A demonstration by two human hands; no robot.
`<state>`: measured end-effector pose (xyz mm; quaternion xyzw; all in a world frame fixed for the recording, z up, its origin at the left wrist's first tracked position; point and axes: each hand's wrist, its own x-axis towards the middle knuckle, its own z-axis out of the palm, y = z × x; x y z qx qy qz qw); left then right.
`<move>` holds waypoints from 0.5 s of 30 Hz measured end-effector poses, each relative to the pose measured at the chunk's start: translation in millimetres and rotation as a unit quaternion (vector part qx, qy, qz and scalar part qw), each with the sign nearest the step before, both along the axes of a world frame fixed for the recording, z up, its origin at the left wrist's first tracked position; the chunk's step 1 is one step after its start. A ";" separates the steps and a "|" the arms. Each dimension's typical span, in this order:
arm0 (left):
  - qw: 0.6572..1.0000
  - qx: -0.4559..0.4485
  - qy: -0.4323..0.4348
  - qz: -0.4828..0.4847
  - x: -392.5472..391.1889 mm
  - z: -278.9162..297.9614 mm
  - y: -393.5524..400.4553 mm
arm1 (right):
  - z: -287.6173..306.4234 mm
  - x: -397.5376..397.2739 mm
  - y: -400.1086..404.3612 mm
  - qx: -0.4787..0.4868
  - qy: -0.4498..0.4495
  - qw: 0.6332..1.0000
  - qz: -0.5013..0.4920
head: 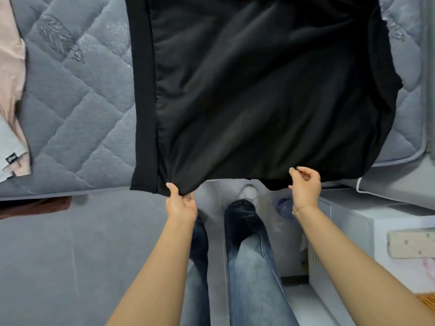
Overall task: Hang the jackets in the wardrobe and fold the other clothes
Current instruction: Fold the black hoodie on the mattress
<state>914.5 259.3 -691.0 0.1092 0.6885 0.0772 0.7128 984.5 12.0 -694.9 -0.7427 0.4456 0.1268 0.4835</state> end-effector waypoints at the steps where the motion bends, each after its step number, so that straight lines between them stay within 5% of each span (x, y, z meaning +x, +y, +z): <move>1: 1.000 -0.013 0.011 0.001 -7.8 1.0 -5.1 | -3.6 4.9 -10.5 -0.004 0.002 1.000 -0.013; 5: 0.999 -0.028 -0.002 0.029 -5.7 -6.3 -6.9 | -18.6 16.5 -61.6 -0.027 0.037 0.999 -0.006; 12: 0.997 -0.023 -0.025 -0.070 5.4 -3.2 -42.8 | -32.8 41.2 -144.3 0.020 0.040 0.997 -0.068; 15: 0.996 -0.008 -0.047 -0.072 6.1 -4.8 -48.2 | -35.5 50.6 -166.7 -0.002 0.095 0.995 0.002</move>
